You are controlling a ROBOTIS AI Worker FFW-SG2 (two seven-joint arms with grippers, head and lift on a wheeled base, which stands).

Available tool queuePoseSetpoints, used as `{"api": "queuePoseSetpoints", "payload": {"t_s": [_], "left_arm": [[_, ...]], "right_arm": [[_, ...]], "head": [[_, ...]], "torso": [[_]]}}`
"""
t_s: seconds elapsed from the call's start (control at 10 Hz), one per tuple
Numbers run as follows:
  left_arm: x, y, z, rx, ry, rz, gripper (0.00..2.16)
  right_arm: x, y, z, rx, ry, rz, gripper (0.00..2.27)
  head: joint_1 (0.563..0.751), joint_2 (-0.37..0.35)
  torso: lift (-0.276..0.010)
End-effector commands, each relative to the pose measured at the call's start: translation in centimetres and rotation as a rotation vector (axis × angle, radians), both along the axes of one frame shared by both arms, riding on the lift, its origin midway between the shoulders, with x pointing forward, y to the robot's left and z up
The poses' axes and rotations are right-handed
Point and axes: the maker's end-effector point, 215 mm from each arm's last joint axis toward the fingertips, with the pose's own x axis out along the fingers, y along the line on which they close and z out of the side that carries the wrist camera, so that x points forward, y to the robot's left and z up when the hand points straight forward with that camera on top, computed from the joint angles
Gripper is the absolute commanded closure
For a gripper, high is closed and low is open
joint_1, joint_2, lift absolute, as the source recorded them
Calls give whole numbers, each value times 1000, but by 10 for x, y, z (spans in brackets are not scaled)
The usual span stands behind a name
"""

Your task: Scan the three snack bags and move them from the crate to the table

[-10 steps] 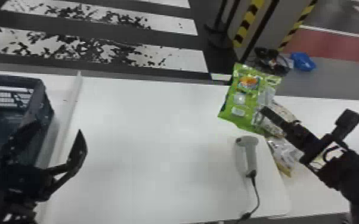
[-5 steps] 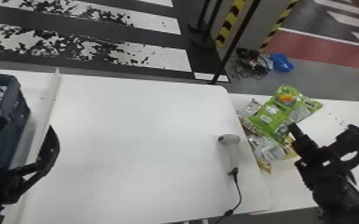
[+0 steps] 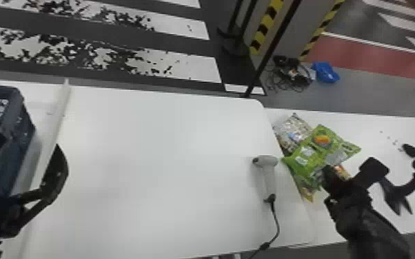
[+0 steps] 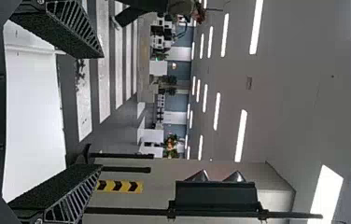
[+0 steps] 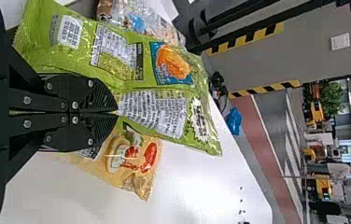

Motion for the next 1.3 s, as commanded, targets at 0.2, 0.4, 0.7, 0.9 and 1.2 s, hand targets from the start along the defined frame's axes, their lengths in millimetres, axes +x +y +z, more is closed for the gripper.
{"api": "queuePoseSetpoints", "payload": {"t_s": [0.2, 0.4, 0.7, 0.9, 1.2], "left_arm": [[0, -2, 10, -7, -17, -2, 29], [1, -2, 11, -10, -15, 2, 29], [1, -7, 16, -18, -18, -2, 29], [5, -10, 18, -18, -3, -7, 29], [-1, 3, 22, -5, 78, 23, 29]], "right_arm": [[-1, -21, 76, -230, -126, -73, 39], [6, -10, 126, -309, -202, -19, 49], [20, 105, 174, -308, -331, 209, 60], [36, 226, 183, -238, -396, 367, 60], [30, 407, 156, -157, -390, 629, 63]], "head": [[695, -350], [695, -350], [695, -350], [695, -350], [695, -219]], "torso": [[-62], [-62], [-62], [-62], [-62]]}}
